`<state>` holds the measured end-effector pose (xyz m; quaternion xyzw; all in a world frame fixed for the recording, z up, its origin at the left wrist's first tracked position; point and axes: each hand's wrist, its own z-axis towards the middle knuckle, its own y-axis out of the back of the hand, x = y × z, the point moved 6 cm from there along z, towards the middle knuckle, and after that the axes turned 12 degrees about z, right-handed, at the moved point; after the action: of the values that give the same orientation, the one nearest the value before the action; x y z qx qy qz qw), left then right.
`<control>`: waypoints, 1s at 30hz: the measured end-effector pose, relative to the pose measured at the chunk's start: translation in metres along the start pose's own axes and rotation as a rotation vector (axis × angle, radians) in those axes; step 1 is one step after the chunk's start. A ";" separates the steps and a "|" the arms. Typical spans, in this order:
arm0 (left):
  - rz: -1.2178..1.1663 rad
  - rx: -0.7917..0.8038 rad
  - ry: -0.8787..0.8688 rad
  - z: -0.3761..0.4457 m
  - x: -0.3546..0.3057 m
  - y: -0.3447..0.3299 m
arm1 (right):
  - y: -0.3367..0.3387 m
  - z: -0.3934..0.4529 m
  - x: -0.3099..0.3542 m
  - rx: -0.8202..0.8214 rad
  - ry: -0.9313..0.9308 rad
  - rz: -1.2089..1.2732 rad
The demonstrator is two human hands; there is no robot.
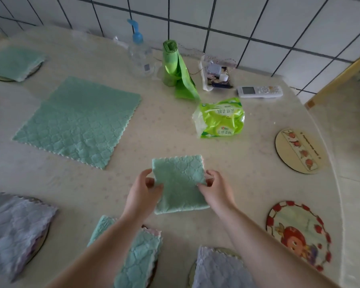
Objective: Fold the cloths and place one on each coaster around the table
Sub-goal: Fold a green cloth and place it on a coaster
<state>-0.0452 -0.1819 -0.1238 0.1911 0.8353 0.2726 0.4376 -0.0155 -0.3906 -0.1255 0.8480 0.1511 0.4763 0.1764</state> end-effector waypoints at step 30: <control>-0.144 0.391 -0.128 -0.165 -0.101 -0.189 | 0.216 -0.138 -0.178 -0.127 0.024 0.351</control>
<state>-0.1433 -0.4326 -0.1012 0.2291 0.8544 0.0606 0.4624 -0.2042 -0.6376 -0.0975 0.8428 -0.0275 0.5185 0.1419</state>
